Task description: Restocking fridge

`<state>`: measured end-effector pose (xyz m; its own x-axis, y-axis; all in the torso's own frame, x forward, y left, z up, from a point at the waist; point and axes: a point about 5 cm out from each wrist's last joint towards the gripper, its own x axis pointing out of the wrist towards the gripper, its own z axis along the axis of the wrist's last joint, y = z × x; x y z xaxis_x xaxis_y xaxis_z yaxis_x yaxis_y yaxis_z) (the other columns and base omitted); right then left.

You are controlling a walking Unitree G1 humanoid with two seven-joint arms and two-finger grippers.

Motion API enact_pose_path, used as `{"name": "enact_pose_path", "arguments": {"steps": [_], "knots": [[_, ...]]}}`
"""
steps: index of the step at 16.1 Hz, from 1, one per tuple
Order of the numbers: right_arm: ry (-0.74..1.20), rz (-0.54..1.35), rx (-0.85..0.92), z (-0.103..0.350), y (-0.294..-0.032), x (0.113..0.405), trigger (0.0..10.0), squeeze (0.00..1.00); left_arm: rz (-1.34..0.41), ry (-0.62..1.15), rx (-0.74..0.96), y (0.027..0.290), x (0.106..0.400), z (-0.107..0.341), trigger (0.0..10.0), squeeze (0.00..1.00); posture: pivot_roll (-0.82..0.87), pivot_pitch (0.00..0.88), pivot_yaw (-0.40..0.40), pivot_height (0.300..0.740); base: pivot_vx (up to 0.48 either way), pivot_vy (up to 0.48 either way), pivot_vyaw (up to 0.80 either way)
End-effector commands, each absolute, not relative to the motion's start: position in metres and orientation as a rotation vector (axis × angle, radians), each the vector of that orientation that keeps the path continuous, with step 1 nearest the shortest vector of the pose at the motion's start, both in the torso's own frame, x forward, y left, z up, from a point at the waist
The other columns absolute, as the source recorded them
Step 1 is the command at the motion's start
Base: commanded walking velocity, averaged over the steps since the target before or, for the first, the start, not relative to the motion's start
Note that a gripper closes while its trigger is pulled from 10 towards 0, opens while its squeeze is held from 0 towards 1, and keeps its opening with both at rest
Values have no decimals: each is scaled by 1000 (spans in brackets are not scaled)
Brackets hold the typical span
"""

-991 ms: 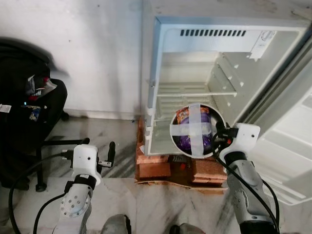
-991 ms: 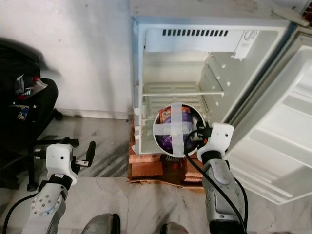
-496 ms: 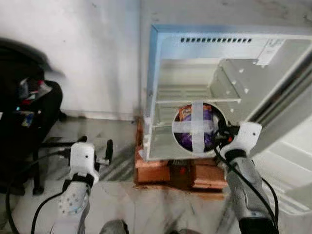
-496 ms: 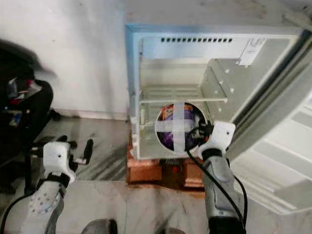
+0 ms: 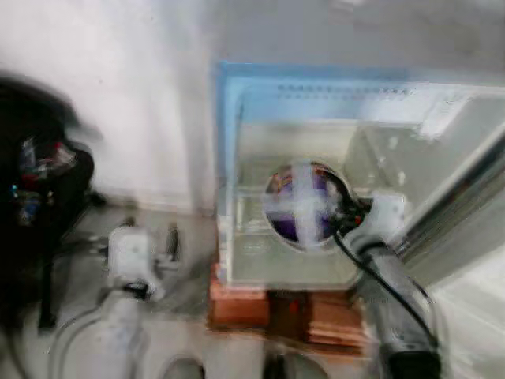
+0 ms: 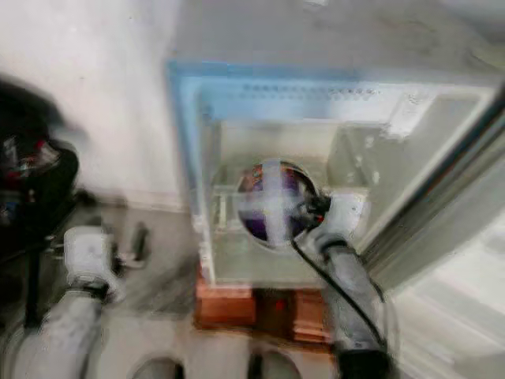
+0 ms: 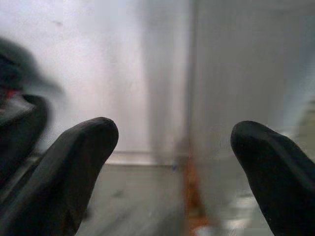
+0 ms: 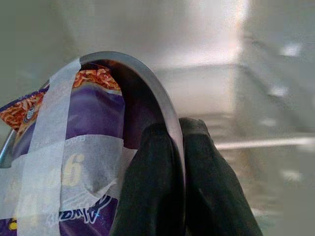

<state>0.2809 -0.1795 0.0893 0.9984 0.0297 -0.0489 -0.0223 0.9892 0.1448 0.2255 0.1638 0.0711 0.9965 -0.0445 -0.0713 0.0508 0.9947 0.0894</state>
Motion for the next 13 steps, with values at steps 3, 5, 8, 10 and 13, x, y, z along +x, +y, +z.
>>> {"name": "enact_pose_path", "arguments": {"steps": [3,5,8,10,13], "knots": [[11,16,163,94,-180,273,10000,0,-17,78,127,172,215,71,10000,0,163,138,-69,740,0,0,0],[11,21,159,92,-180,263,10000,0,-24,73,141,173,207,71,10000,0,161,131,-67,740,0,0,0],[37,11,160,87,-184,240,10000,0,2,87,187,180,191,69,10000,0,155,128,-61,740,0,0,0],[48,18,150,85,-186,235,10000,0,-1,86,173,180,190,69,10000,0,155,126,-61,740,0,0,0],[49,25,146,87,-185,237,10000,0,-2,82,158,179,191,70,10000,0,158,122,-63,740,0,0,0]]}}
